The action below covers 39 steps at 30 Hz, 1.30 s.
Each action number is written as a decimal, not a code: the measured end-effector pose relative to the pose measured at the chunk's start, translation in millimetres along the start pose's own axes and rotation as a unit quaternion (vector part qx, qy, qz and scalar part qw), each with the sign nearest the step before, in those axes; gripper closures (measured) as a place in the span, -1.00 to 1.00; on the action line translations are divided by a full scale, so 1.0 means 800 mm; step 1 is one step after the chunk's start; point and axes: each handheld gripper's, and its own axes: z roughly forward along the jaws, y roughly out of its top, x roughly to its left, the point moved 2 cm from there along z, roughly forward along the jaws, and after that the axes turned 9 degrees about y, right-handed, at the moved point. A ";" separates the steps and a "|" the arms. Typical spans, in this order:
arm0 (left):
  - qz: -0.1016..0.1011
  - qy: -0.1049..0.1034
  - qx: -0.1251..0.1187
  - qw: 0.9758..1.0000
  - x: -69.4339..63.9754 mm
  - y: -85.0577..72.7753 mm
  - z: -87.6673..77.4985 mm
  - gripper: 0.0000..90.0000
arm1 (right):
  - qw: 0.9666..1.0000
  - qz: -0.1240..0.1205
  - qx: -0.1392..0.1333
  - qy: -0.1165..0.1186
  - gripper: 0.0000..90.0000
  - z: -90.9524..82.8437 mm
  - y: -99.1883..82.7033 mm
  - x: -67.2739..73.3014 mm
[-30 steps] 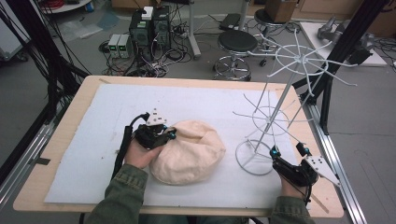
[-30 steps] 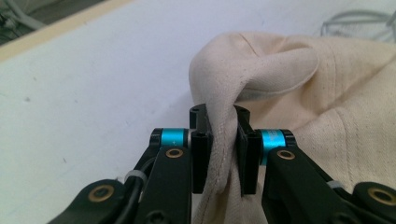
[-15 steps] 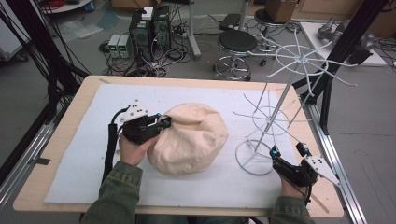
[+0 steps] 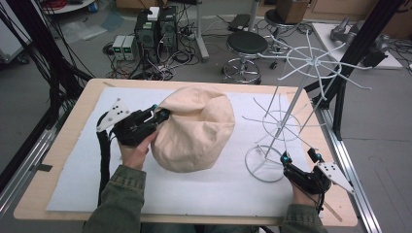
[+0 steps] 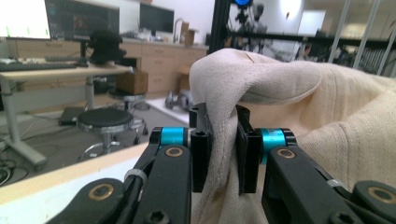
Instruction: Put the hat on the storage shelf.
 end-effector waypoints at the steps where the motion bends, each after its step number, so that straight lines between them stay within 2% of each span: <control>1: -0.006 -0.003 -0.010 1.000 0.001 0.003 -0.001 0.77 | 1.000 0.000 0.000 0.000 -0.87 0.000 0.000 0.000; 5: -0.020 -0.015 -0.043 0.999 0.002 0.019 -0.004 0.77 | 1.000 0.001 0.000 0.002 -0.87 0.000 0.000 0.000; 6: -0.020 -0.015 -0.043 0.999 0.002 0.019 -0.004 0.77 | 1.000 0.001 0.000 0.002 -0.87 0.000 0.000 0.000; 8: -0.026 -0.022 -0.065 0.997 0.000 0.030 -0.005 0.77 | 1.000 -0.001 -0.002 0.003 -0.87 0.000 0.000 0.000; 10: -0.028 -0.022 -0.071 0.997 -0.001 0.033 -0.005 0.77 | 1.000 -0.001 -0.002 0.003 -0.87 0.000 0.000 0.000; 11: -0.036 -0.026 -0.083 0.996 0.000 0.040 -0.004 0.77 | 1.000 -0.001 -0.002 0.004 -0.87 0.000 0.000 0.000; 12: -0.036 -0.026 -0.083 0.996 0.000 0.040 -0.004 0.77 | 1.000 -0.001 -0.002 0.004 -0.87 0.000 0.000 0.000; 15: -0.046 -0.031 -0.103 0.993 0.000 0.050 -0.002 0.77 | 1.000 0.000 0.000 0.004 -0.87 -0.001 0.000 0.001; 16: -0.055 -0.039 -0.113 0.991 -0.001 0.054 -0.001 0.77 | 1.000 0.000 -0.001 0.005 -0.87 -0.001 0.000 0.001; 18: -0.058 -0.043 -0.115 0.991 -0.001 0.056 0.000 0.77 | 1.000 0.000 -0.001 0.005 -0.87 -0.001 0.000 0.001; 19: -0.066 -0.049 -0.121 0.989 -0.002 0.059 0.003 0.77 | 1.000 0.000 -0.001 0.005 -0.87 -0.001 0.000 0.000; 25: -0.062 -0.062 -0.134 0.987 -0.007 0.071 0.011 0.77 | 1.000 0.000 -0.003 0.008 -0.87 -0.002 0.000 0.001; 28: -0.063 -0.069 -0.146 0.985 -0.010 0.076 0.015 0.77 | 1.000 -0.001 -0.003 0.009 -0.87 -0.002 0.001 0.001; 29: -0.071 -0.071 -0.153 0.983 -0.011 0.079 0.020 0.77 | 1.000 -0.001 -0.003 0.009 -0.87 -0.002 0.001 0.001; 31: -0.075 -0.078 -0.158 0.982 -0.011 0.083 0.026 0.77 | 1.000 -0.001 -0.003 0.009 -0.87 -0.002 0.001 0.001; 34: -0.075 -0.082 -0.162 0.980 -0.011 0.086 0.030 0.77 | 1.000 -0.002 -0.004 0.009 -0.87 -0.002 0.001 0.000; 39: -0.091 -0.100 -0.174 0.975 -0.014 0.101 0.047 0.77 | 1.000 0.001 -0.003 0.010 -0.87 -0.002 0.000 0.000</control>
